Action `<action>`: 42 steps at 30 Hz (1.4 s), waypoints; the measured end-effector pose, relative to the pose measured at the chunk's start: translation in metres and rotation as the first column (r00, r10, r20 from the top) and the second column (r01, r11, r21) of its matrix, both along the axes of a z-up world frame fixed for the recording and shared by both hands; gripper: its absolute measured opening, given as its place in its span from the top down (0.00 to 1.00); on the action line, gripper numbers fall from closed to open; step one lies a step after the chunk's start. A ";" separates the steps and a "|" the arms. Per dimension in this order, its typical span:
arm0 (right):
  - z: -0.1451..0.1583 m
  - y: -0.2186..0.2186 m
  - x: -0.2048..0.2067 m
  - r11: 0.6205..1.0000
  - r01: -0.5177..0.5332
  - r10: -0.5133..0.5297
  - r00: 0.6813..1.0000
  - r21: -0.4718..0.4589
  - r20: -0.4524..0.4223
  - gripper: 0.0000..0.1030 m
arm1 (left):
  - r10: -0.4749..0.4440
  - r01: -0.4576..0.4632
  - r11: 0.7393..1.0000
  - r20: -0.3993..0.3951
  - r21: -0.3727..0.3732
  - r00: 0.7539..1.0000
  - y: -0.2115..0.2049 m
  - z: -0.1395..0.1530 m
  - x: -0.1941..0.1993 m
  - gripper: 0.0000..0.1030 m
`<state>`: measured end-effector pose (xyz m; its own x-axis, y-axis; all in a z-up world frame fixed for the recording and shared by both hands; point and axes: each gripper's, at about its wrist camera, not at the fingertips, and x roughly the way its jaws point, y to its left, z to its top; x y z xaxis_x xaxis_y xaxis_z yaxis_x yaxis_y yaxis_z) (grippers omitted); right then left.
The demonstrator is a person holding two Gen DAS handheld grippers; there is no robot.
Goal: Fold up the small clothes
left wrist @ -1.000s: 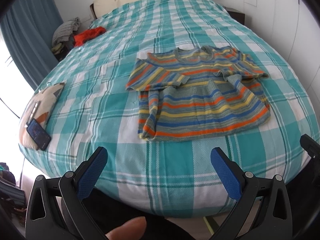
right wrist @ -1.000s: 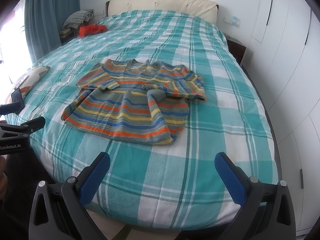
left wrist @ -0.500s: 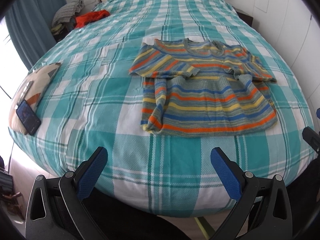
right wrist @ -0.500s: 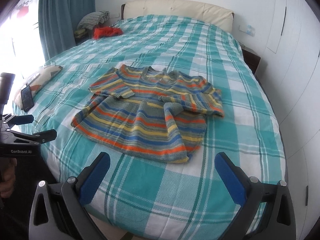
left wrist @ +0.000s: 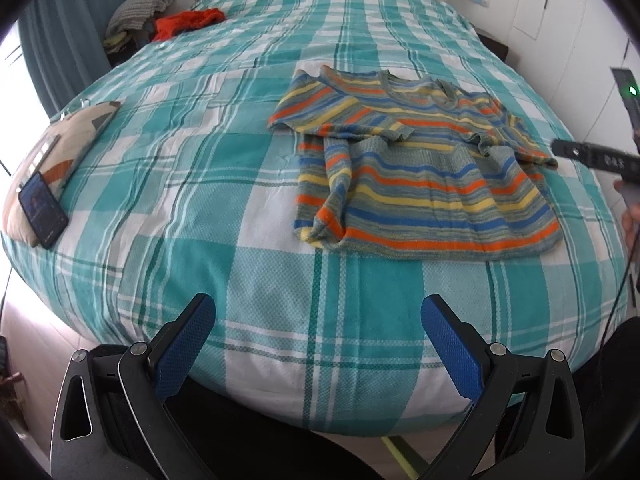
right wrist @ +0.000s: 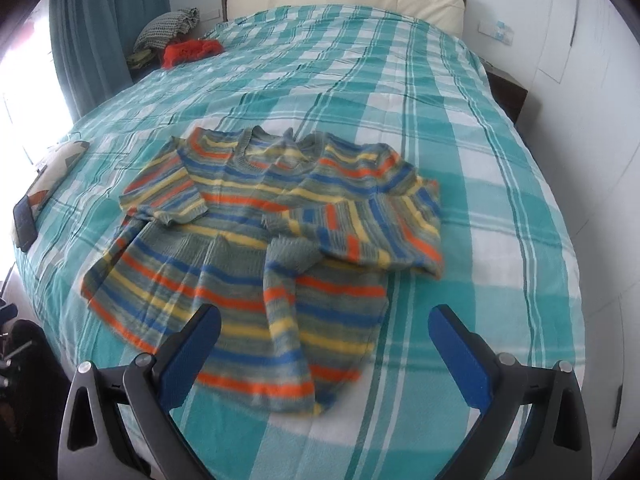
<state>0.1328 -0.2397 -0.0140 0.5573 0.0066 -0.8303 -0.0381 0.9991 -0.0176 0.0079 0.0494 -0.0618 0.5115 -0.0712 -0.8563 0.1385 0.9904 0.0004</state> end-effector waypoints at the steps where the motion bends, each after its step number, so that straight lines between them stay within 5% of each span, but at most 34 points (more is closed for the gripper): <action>1: -0.004 0.006 0.019 1.000 -0.026 0.026 1.000 -0.009 -0.014 0.01 | 0.005 -0.005 1.000 -0.006 -0.001 1.000 -0.002 -0.002 0.000 0.00; 7: -0.074 0.047 0.116 0.992 -0.089 0.076 0.986 -0.089 -0.146 0.06 | 0.032 -0.032 0.999 -0.052 -0.008 0.998 0.002 -0.011 -0.002 0.00; 8: -0.088 0.048 0.124 0.990 -0.093 0.073 0.980 -0.106 -0.183 0.37 | 0.037 -0.037 0.999 -0.055 -0.002 0.998 0.005 -0.011 -0.003 0.00; 9: -0.098 0.044 0.128 0.991 -0.098 0.076 0.972 -0.091 -0.221 0.95 | 0.044 -0.044 0.999 -0.054 0.006 0.998 0.009 -0.011 -0.004 0.00; 15: -0.029 -0.087 0.083 0.980 0.140 -0.135 0.990 0.139 -0.042 0.93 | 0.088 -0.089 0.996 -0.045 -0.025 0.995 0.034 -0.004 -0.007 0.00; 19: -0.007 -0.211 0.028 0.904 0.375 -0.375 0.926 0.205 -0.043 0.93 | 0.060 -0.062 0.996 -0.043 -0.064 0.997 0.022 0.003 -0.001 0.00; 22: -0.028 -0.281 -0.003 0.824 0.511 -0.503 0.858 0.243 -0.100 0.93 | 0.030 -0.034 0.996 -0.047 -0.087 0.998 0.004 0.009 0.006 0.00; 24: -0.053 -0.309 -0.016 0.761 0.549 -0.530 0.833 0.346 -0.158 0.93 | 0.010 -0.016 0.994 -0.051 -0.107 0.999 -0.009 0.014 0.009 0.00; 28: -0.090 -0.317 -0.026 0.669 0.571 -0.544 0.812 0.476 -0.210 0.86 | -0.006 0.001 0.993 -0.041 -0.114 0.999 -0.025 0.023 0.007 0.00; 32: -0.098 -0.318 -0.040 0.564 0.555 -0.570 0.797 0.612 -0.198 0.50 | -0.005 0.001 0.996 -0.046 -0.084 0.999 -0.029 0.020 0.003 0.00; 36: -0.098 -0.318 -0.045 0.529 0.572 -0.574 0.785 0.626 -0.232 0.47 | -0.005 0.002 0.999 -0.074 -0.042 0.997 -0.029 0.006 0.000 0.00; 42: -0.093 -0.332 -0.053 0.425 0.675 -0.628 0.700 0.603 -0.341 0.40 | 0.002 -0.006 0.999 -0.086 -0.047 0.996 -0.030 -0.002 0.000 0.01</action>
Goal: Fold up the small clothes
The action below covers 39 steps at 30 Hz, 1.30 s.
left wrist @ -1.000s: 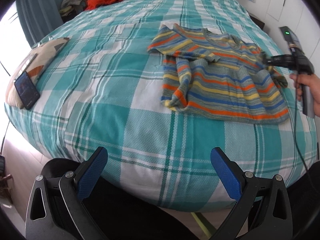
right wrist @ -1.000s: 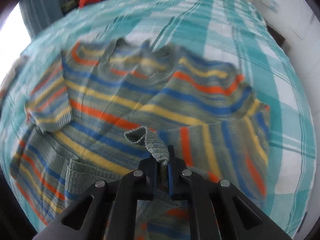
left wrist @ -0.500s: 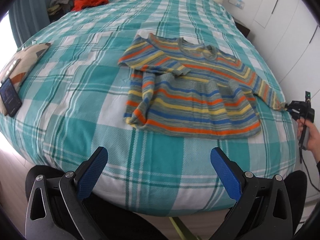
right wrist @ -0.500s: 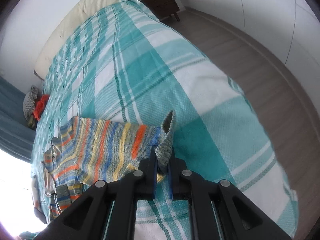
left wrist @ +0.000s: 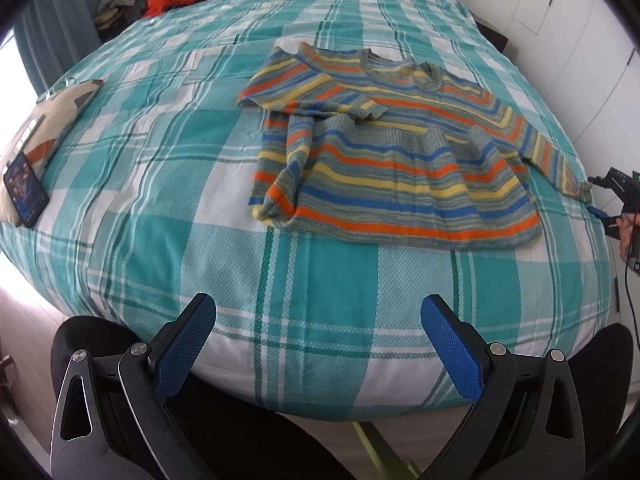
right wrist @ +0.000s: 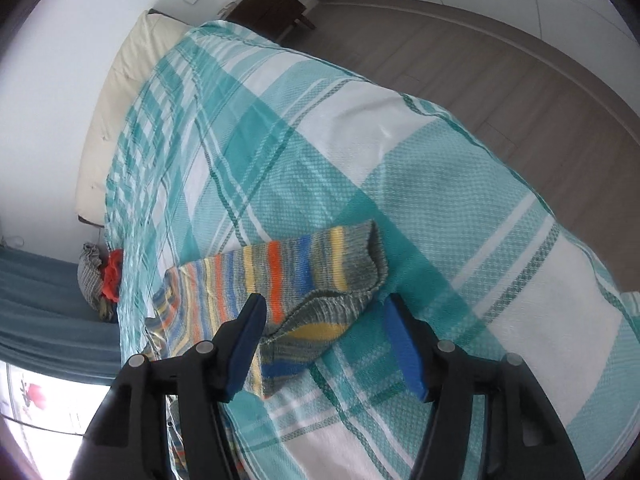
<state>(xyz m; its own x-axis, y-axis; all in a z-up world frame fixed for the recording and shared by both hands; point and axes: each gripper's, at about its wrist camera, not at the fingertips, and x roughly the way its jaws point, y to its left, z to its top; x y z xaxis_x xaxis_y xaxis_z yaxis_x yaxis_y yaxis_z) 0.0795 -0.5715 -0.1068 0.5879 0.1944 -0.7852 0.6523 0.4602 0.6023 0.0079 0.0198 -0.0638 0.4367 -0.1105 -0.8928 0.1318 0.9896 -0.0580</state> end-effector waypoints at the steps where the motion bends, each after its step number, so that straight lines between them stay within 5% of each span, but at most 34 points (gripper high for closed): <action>1: -0.001 -0.001 -0.002 1.000 0.009 -0.008 1.000 0.028 -0.005 0.40 | 0.001 -0.001 1.000 0.004 0.001 1.000 0.000 0.000 0.000 0.01; 13: -0.007 -0.006 -0.031 0.964 0.124 -0.137 0.990 0.234 0.042 0.37 | 0.008 -0.008 1.000 0.008 0.012 1.000 0.005 -0.004 0.005 0.01; 18: 0.019 0.001 0.010 0.997 0.080 -0.079 0.996 0.019 -0.045 0.37 | -0.002 0.001 1.000 0.026 0.023 1.000 -0.002 -0.003 0.003 0.01; 22: 0.015 0.021 0.045 0.984 -0.115 0.081 0.970 -0.138 -0.229 0.37 | -0.002 0.001 0.999 0.019 0.036 1.000 0.000 -0.005 0.000 0.01; 26: 0.007 0.021 0.007 0.973 -0.164 0.105 0.942 -0.165 -0.317 0.43 | 0.002 -0.005 0.997 0.036 0.081 0.999 0.013 -0.008 -0.008 0.01; 33: 0.024 -0.001 -0.034 0.999 0.044 -0.046 0.992 -0.023 -0.120 0.43 | -0.017 0.017 0.997 -0.008 0.079 1.000 0.011 -0.018 -0.002 0.01; 39: 0.051 0.029 0.067 0.961 -0.197 0.189 0.980 -0.196 -0.059 0.44 | -0.027 0.025 0.999 0.056 0.041 0.998 -0.003 0.004 -0.002 0.01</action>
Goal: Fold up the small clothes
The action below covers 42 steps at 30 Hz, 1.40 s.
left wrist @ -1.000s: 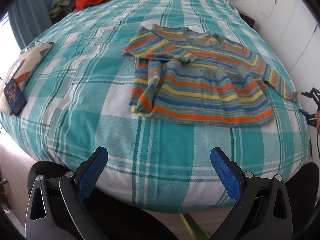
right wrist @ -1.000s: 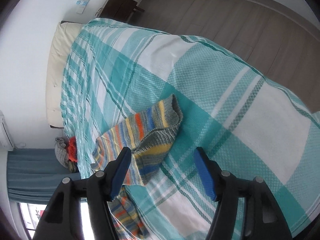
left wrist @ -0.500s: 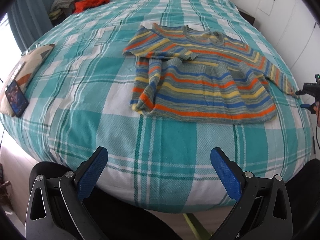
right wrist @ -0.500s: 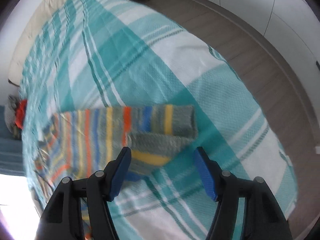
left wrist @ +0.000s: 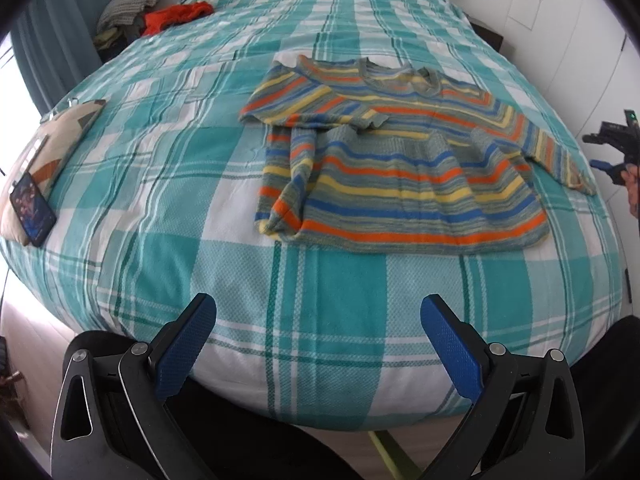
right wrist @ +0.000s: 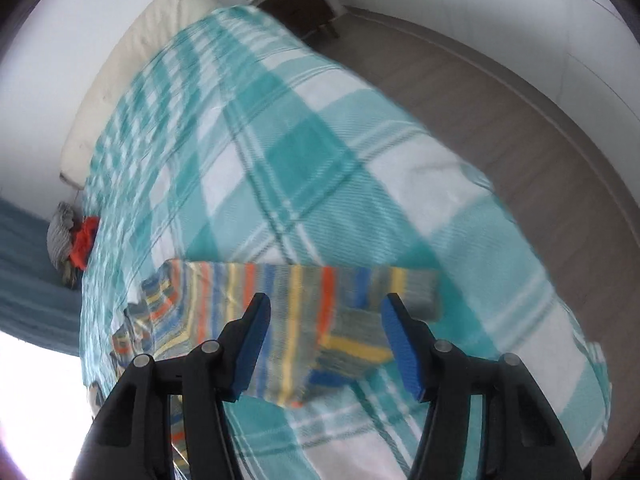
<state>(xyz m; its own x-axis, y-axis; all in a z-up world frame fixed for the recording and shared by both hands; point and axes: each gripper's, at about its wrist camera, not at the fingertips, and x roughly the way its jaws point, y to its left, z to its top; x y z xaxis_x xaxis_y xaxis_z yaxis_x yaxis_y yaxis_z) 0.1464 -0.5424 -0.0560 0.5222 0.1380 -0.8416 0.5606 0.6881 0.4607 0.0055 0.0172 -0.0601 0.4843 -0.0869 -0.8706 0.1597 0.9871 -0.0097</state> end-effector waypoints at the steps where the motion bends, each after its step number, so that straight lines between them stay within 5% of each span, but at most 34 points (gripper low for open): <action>1: 0.001 0.010 0.018 0.996 -0.086 0.086 0.996 0.005 0.012 0.46 | -0.001 0.001 1.000 0.005 0.000 1.000 0.000 0.001 -0.001 0.01; 3: -0.004 0.034 0.043 0.964 -0.267 0.267 0.963 0.004 -0.022 0.49 | -0.003 0.003 1.000 0.013 0.012 1.000 0.002 0.002 -0.005 0.01; 5: -0.018 0.055 0.054 0.920 -0.391 0.388 0.909 0.009 -0.152 0.54 | -0.001 0.000 0.999 0.014 0.036 1.000 0.008 -0.002 -0.010 0.01; 8: -0.040 0.061 0.027 0.906 -0.422 0.385 0.841 -0.018 -0.380 0.56 | 0.019 -0.018 0.998 -0.014 0.063 1.000 0.024 -0.014 -0.014 0.01; 12: -0.042 0.041 -0.046 0.927 -0.375 0.328 0.810 0.001 -0.486 0.56 | 0.055 -0.052 0.997 -0.062 0.057 0.997 0.046 -0.028 -0.016 0.01; 14: -0.033 0.028 -0.075 0.946 -0.322 0.262 0.833 -0.041 -0.487 0.56 | 0.063 -0.060 0.997 -0.080 0.045 0.995 0.049 -0.033 -0.013 0.01; 16: -0.021 0.010 -0.091 0.981 -0.194 0.184 0.920 0.005 -0.347 0.54 | 0.063 -0.060 0.998 -0.095 0.029 0.993 0.046 -0.035 -0.007 0.01; 18: -0.018 -0.005 -0.099 0.995 -0.057 0.073 0.975 0.080 -0.210 0.41 | 0.065 -0.065 0.998 -0.092 0.005 0.994 0.040 -0.031 -0.002 0.01; 23: -0.061 -0.011 -0.084 0.987 0.052 -0.032 0.990 0.150 -0.138 0.39 | 0.060 -0.062 0.997 -0.031 -0.053 0.998 0.030 -0.007 -0.001 0.01; 26: -0.055 -0.006 -0.081 0.998 0.002 0.004 0.996 0.059 -0.094 0.97 | 0.056 -0.057 0.998 -0.022 -0.023 0.998 0.031 -0.008 -0.003 0.01; 29: -0.050 -0.020 -0.086 0.994 0.029 -0.046 0.986 -0.106 -0.159 1.00 | 0.049 -0.048 0.998 -0.060 0.028 0.997 0.035 -0.026 -0.001 0.01; 31: -0.057 -0.021 -0.087 0.991 -0.012 -0.016 0.979 -0.135 -0.204 1.00 | 0.042 -0.039 0.998 -0.079 0.047 0.996 0.037 -0.035 0.004 0.01; 34: -0.036 -0.016 -0.094 0.969 -0.002 -0.051 0.977 -0.248 -0.207 0.85 | 0.035 -0.032 0.999 -0.074 0.034 0.997 0.043 -0.036 0.016 0.01; 36: -0.007 0.004 -0.098 0.926 -0.024 -0.039 0.987 -0.378 -0.158 0.50 | 0.008 -0.007 1.000 -0.056 0.015 0.998 0.043 -0.033 0.033 0.01; 37: 0.004 0.018 -0.097 0.917 -0.058 0.014 0.993 -0.395 -0.113 0.43 | -0.025 0.025 1.000 -0.049 0.002 0.998 0.039 -0.032 0.044 0.01; 39: 0.017 0.057 -0.086 0.921 -0.163 0.159 0.986 -0.354 -0.040 0.35 | -0.113 0.112 0.993 -0.035 -0.023 0.993 0.026 -0.032 0.071 0.01; 42: 0.012 0.129 -0.053 0.906 -0.391 0.406 0.911 -0.164 0.073 0.35 | -0.225 0.225 0.974 -0.039 -0.019 0.973 -0.001 -0.038 0.113 0.01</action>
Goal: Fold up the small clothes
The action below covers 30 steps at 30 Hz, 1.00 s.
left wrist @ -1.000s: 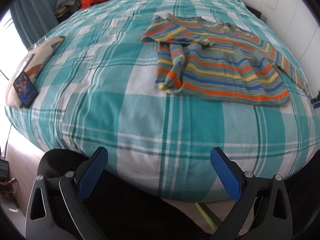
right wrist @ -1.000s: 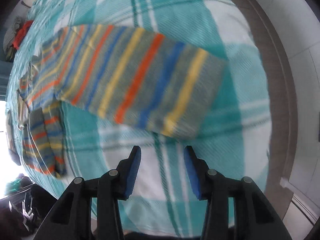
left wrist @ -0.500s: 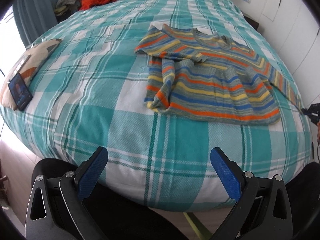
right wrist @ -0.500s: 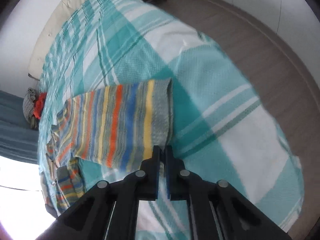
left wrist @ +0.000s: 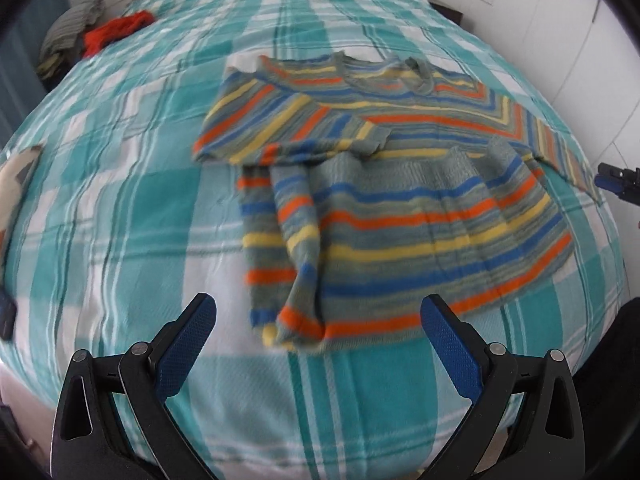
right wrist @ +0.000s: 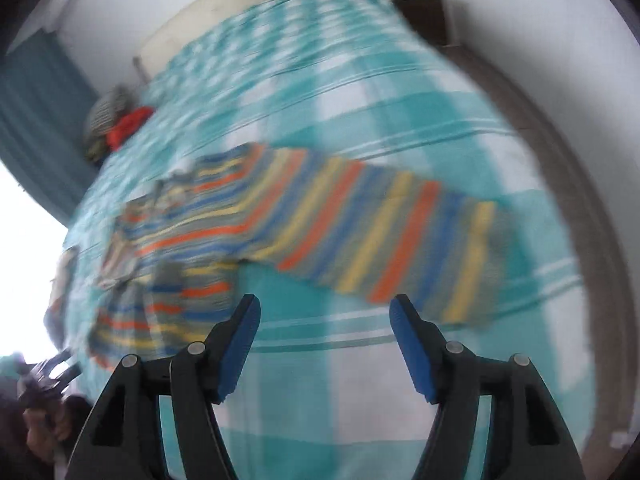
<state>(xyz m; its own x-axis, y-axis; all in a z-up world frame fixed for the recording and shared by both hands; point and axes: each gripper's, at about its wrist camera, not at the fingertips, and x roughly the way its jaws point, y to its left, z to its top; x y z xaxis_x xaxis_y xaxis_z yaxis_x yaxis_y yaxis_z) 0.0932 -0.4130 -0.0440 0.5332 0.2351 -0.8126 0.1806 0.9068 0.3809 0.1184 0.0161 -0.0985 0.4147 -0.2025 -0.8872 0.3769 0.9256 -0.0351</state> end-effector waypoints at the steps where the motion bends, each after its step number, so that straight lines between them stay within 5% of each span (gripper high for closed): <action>1: -0.006 0.027 0.012 0.995 -0.081 0.080 0.997 0.061 0.010 0.35 | -0.008 0.008 1.000 -0.003 0.021 1.000 -0.007 -0.006 0.015 0.01; 4: -0.027 0.101 0.047 0.970 -0.233 0.233 0.972 0.075 0.010 0.35 | 0.030 -0.028 0.994 -0.021 0.107 0.999 -0.019 -0.028 0.048 0.18; 6: -0.049 0.132 0.066 0.965 -0.257 0.258 0.966 0.046 -0.029 0.39 | 0.024 -0.019 0.998 -0.102 0.053 0.994 -0.014 -0.040 0.057 0.84; 7: -0.061 0.141 0.073 0.962 -0.264 0.268 0.962 0.067 -0.056 0.51 | 0.017 -0.017 1.000 -0.104 0.002 0.994 -0.009 -0.038 0.056 0.87; 8: -0.070 0.147 0.079 0.956 -0.275 0.283 0.956 0.103 -0.072 0.85 | 0.005 -0.007 1.000 -0.069 -0.022 0.998 -0.004 -0.030 0.050 0.94; 9: -0.072 0.150 0.078 0.951 -0.288 0.296 0.952 0.110 -0.072 0.96 | -0.023 0.021 0.998 -0.042 -0.053 0.999 0.002 -0.021 0.043 0.96; 12: -0.031 0.167 0.046 0.907 -0.417 0.413 0.909 0.067 0.062 0.96 | -0.165 0.172 0.973 0.060 -0.156 0.985 0.028 0.020 -0.001 0.97; 14: 0.006 0.185 0.008 0.815 -0.579 0.578 0.806 -0.033 0.126 0.96 | -0.286 0.305 0.939 0.127 -0.160 0.950 0.046 0.045 -0.044 0.97; 15: 0.021 0.195 -0.017 0.739 -0.668 0.673 0.728 -0.087 0.128 0.95 | -0.347 0.367 0.919 0.146 -0.142 0.926 0.055 0.053 -0.069 0.97; 18: 0.026 0.219 -0.092 0.476 -0.843 0.864 0.502 -0.249 -0.048 0.95 | -0.469 0.471 0.880 0.050 -0.057 0.882 0.083 0.045 -0.127 0.93; 20: -0.002 0.220 -0.128 0.358 -0.889 0.877 0.425 -0.285 -0.226 0.91 | -0.486 0.487 0.873 -0.056 0.005 0.872 0.102 0.027 -0.150 0.88; 21: -0.017 0.211 -0.138 0.342 -0.900 0.860 0.416 -0.271 -0.294 0.90 | -0.473 0.479 0.877 -0.107 0.032 0.875 0.113 0.017 -0.160 0.87; 23: -0.045 0.189 -0.146 0.397 -0.890 0.797 0.456 -0.226 -0.396 0.90 | -0.388 0.402 0.914 -0.172 0.058 0.906 0.135 0.002 -0.167 0.82; 25: -0.055 0.162 -0.146 0.522 -0.829 0.721 0.554 -0.200 -0.417 0.89 | -0.263 0.267 0.964 -0.174 -0.001 0.949 0.153 0.002 -0.162 0.63; 26: -0.054 0.148 -0.143 0.603 -0.777 0.678 0.617 -0.177 -0.398 0.87 | -0.198 0.194 0.980 -0.165 -0.042 0.966 0.159 0.003 -0.157 0.45; 27: -0.052 0.135 -0.140 0.686 -0.714 0.632 0.681 -0.143 -0.370 0.76 | -0.133 0.121 0.989 -0.153 -0.082 0.979 0.162 0.004 -0.151 0.28; 28: -0.048 0.123 -0.138 0.768 -0.634 0.579 0.747 -0.088 -0.327 0.67 | -0.077 0.061 0.992 -0.145 -0.112 0.986 0.160 0.003 -0.145 0.23; 30: -0.047 0.104 -0.133 0.892 -0.451 0.445 0.859 0.037 -0.253 0.33 | -0.026 0.001 0.988 -0.158 -0.157 0.987 0.142 -0.008 -0.123 0.21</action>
